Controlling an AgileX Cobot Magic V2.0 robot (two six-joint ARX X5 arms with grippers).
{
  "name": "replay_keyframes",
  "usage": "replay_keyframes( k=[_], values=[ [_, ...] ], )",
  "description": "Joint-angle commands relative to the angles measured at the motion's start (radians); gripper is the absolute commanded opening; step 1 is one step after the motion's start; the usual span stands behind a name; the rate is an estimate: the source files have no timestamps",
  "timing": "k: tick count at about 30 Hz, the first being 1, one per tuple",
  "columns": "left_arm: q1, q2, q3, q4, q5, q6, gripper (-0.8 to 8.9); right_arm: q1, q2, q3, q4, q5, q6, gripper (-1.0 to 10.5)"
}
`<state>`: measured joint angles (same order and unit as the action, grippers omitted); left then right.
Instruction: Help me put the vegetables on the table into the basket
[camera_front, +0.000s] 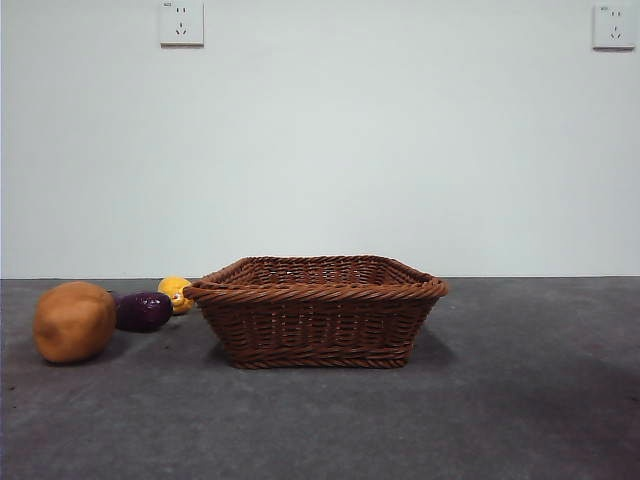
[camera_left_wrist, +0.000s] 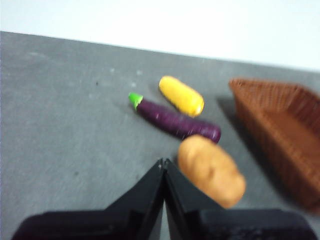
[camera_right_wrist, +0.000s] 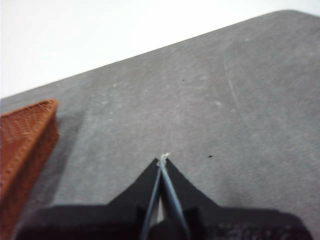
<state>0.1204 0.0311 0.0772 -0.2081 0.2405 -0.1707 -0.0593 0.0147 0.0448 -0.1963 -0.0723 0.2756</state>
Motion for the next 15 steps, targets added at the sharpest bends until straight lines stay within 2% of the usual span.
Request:
replay_keyframes(
  k=[1,8,15],
  values=[
    [-0.003,0.016,0.056,-0.002,0.023,-0.069,-0.07,0.000,0.021,0.053,0.009,-0.016,0.060,-0.1],
    [-0.004,0.123,0.228,-0.116,0.082,-0.061,-0.07,0.000,0.161,0.258,-0.058,-0.104,0.057,-0.1],
    [-0.004,0.278,0.414,-0.245,0.187,0.000,-0.07,0.000,0.384,0.554,-0.280,-0.258,-0.088,-0.1]
  ],
)
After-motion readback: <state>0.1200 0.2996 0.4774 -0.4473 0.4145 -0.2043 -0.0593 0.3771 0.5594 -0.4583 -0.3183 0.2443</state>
